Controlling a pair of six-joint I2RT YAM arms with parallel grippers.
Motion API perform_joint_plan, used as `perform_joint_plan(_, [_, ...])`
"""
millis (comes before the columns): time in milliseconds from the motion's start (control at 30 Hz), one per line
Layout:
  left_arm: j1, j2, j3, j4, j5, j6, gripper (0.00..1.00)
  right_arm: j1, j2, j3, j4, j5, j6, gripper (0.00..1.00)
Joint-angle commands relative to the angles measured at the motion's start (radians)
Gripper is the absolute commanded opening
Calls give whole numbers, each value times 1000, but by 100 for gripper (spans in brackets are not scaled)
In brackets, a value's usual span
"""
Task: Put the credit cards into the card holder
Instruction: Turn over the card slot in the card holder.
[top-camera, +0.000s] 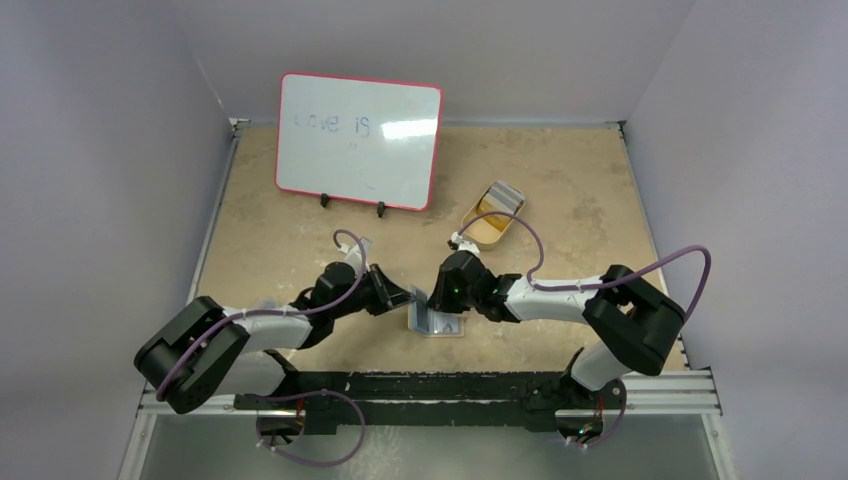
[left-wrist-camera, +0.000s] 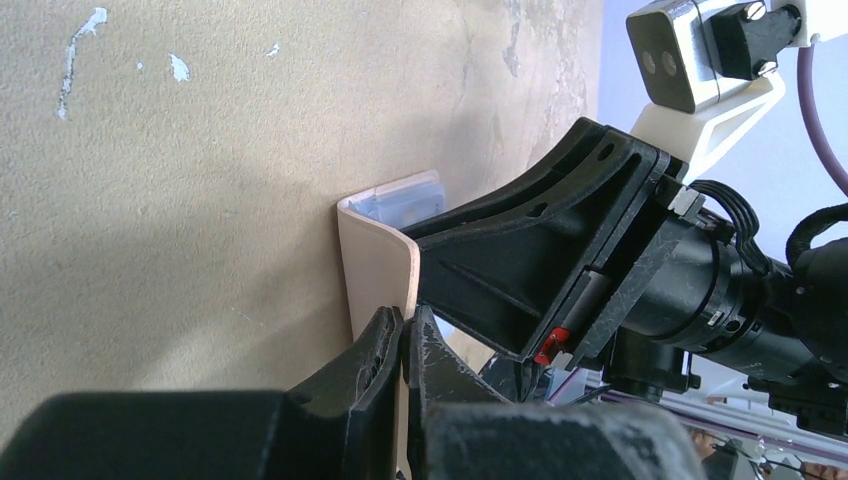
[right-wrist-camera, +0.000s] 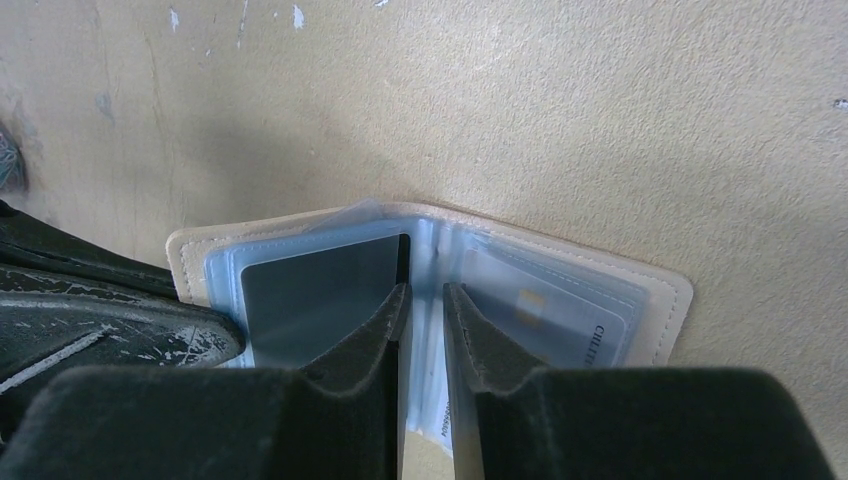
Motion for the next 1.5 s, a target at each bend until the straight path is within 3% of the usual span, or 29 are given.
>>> perform_joint_plan(0, [-1,-33,7,150,39,-27,0,4,1,-4,-46,2,-6,22])
perform_joint_plan(267, [0,-67,-11,184,36,-33,1,4,-6,19,-52,-1,-20,28])
perform_joint_plan(333, [0,-78,-7,151,27,-22,7,4,-10,24,-55,-1,-21,29])
perform_joint_plan(400, [0,-86,1,101,6,-8,0,4,-22,33,-72,0,-21,31])
perform_joint_plan(667, [-1,-130,37,-81,-75,44,0,22,-161,67,-128,-4,2,45])
perform_joint_plan(933, [-2,-184,70,-203,-123,66,0,95,-128,153,-171,29,18,56])
perform_joint_plan(1167, [-2,-193,74,-232,-130,77,0,109,-75,175,-189,57,20,55])
perform_joint_plan(1467, [-1,-181,69,-232,-128,91,0,110,-57,170,-224,101,25,42])
